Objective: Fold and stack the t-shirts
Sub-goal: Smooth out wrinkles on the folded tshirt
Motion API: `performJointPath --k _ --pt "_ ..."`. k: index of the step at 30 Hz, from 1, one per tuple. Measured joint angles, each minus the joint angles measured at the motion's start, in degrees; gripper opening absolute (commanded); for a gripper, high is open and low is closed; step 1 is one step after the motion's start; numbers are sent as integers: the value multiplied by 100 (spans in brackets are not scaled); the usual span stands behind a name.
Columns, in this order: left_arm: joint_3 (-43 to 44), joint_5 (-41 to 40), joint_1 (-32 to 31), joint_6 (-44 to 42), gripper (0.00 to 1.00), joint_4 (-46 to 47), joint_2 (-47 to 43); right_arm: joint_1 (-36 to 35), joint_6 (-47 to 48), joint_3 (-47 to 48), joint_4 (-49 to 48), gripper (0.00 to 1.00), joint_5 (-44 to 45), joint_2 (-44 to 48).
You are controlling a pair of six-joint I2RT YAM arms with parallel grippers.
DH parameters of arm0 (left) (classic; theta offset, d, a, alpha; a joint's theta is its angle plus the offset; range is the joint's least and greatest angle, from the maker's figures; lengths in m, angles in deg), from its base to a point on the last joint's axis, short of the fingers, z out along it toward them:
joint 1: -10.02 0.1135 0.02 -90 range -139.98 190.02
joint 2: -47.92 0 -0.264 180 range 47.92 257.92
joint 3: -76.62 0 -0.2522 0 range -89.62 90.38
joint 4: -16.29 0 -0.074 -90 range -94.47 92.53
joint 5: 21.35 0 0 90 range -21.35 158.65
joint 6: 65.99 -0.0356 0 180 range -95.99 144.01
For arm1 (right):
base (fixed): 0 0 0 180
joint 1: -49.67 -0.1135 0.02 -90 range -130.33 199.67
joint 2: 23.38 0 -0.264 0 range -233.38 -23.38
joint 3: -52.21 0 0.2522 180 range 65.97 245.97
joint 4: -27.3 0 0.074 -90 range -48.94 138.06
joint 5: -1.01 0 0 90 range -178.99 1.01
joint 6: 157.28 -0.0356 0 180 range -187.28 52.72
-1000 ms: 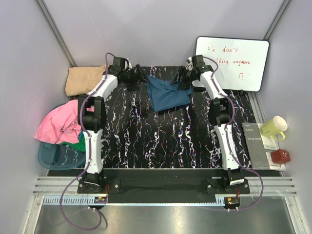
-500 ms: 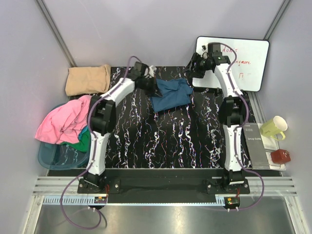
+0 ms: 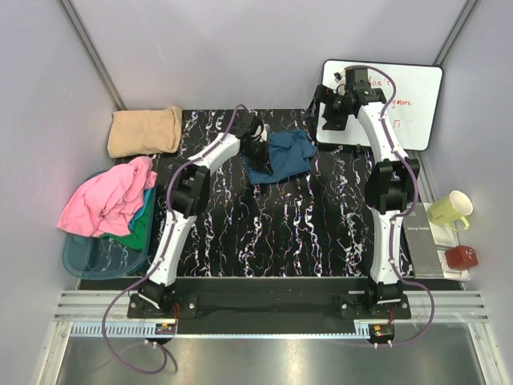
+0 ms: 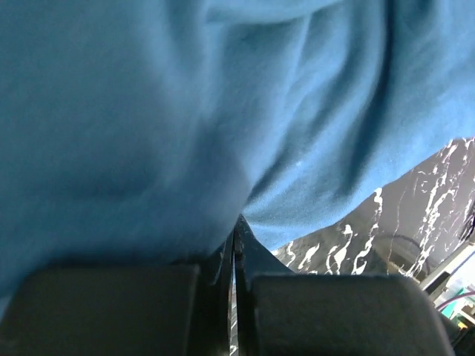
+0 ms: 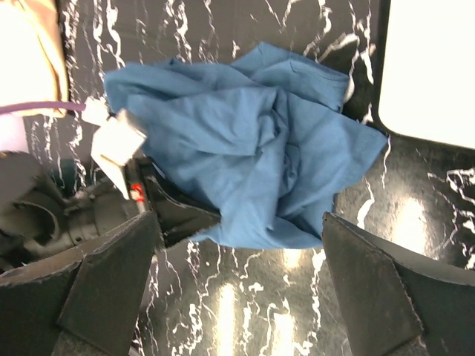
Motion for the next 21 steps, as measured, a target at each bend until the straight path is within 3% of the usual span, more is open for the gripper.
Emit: performJointPath --k 7,12,13,18,21 --pt "-1078 -129 -42 -317 0 13 -678 0 70 -376 52 100 17 131" --pt "-2638 -284 -334 -651 0 -111 -1670 0 120 -741 70 100 -55 275" --pt "-3331 -308 -568 -769 0 -326 -2109 0 146 -933 114 100 -179 341" --pt "-4291 -498 -990 -807 1 -492 -2946 0 155 -1620 39 100 -404 590" --pt "-4481 -758 -1200 -761 44 -763 -3676 -4 188 -2212 35 100 -599 861"
